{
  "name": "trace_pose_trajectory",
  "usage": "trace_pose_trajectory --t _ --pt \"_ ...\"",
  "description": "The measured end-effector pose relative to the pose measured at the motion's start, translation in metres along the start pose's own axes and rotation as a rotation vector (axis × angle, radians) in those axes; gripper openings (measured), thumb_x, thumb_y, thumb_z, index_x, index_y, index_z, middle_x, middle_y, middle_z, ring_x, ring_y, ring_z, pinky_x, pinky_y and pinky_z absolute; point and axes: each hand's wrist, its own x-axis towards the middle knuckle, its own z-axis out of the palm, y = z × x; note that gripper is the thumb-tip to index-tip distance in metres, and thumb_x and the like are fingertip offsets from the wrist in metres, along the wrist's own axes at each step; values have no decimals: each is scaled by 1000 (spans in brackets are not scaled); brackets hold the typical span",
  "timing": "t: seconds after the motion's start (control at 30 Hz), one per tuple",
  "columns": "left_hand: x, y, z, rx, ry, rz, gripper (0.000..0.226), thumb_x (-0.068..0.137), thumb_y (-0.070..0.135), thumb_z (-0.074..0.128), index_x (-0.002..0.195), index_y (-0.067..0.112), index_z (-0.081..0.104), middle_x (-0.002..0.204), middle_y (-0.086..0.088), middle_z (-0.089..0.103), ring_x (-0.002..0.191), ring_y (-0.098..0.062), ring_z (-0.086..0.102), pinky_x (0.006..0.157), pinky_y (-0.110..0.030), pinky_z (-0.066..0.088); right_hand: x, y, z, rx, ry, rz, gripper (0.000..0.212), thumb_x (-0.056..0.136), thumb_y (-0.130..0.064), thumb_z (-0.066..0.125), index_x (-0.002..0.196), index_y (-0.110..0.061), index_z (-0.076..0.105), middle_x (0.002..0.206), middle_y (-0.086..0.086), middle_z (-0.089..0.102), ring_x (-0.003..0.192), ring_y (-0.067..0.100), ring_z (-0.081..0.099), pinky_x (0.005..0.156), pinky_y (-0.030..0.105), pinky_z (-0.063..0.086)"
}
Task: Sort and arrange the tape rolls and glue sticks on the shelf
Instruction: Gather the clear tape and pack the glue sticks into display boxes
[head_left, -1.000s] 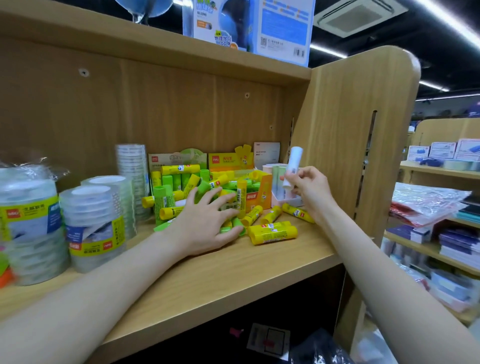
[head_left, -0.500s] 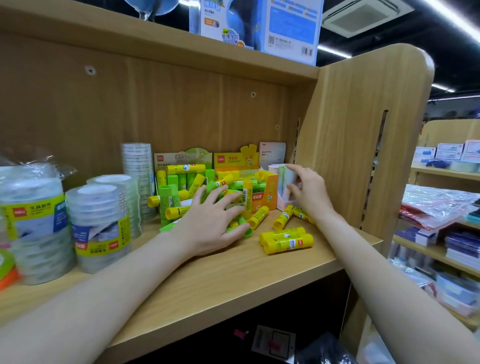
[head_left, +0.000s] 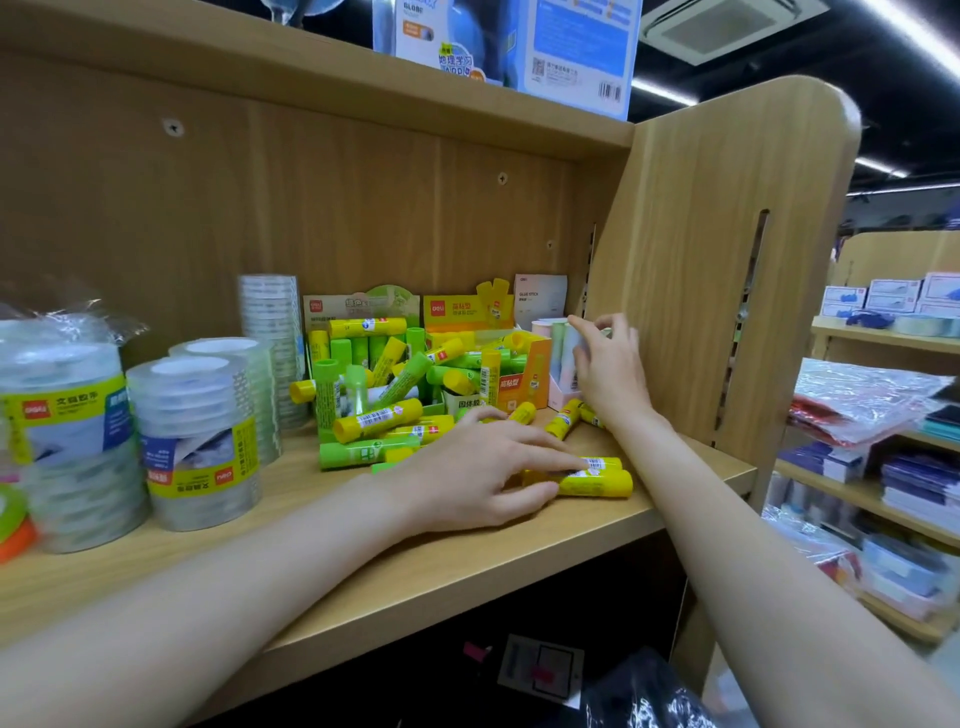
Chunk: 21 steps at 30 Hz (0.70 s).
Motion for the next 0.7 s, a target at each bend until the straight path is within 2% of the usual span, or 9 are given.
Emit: trace_pose_trajectory --t 0.17,0.3,0.43,0.53,0.63,0.7 --pt "-3 -9 -1 105 27 -98 52 87 56 28 127 36 54 122 11 59 114 -6 49 105 -29 23 -1 3 -1 19 9 -28 38 94 -7 45 131 -13 52 121 13 46 110 30 39 86 36 39" --pt "-5 -16 0 235 51 -158 65 80 63 16 127 36 52 117 9 57 114 -12 43 98 -30 24 3 8 -4 4 15 -81 37 91 -9 52 127 -15 57 125 7 52 112 29 38 94 41 39" --pt "-1 -16 1 264 2 -257 48 89 62 30 130 40 44 125 9 47 122 -13 30 100 -29 22 11 9 -6 -43 -31 -70 34 94 -16 51 127 -19 57 128 -1 53 117 24 36 93 37 32" --pt "-1 -17 2 249 6 -293 65 77 72 16 128 42 45 135 9 40 130 -16 26 106 -34 20 22 3 -6 -114 -134 -74 35 95 -20 49 129 -22 54 131 -3 51 123 21 32 95 36 27" --pt "0 -18 3 252 -19 -323 60 79 69 21 128 41 42 139 8 41 130 -17 33 109 -40 19 26 -5 -3 -123 -214 -98 38 93 -23 54 131 -27 52 128 0 51 126 21 31 100 39 24" --pt "1 -19 3 255 -32 -322 50 88 65 30 129 40 40 136 8 45 125 -17 42 108 -41 22 27 -5 -2 -123 -195 -84 36 91 -25 56 127 -29 55 122 2 55 124 21 35 100 38 22"
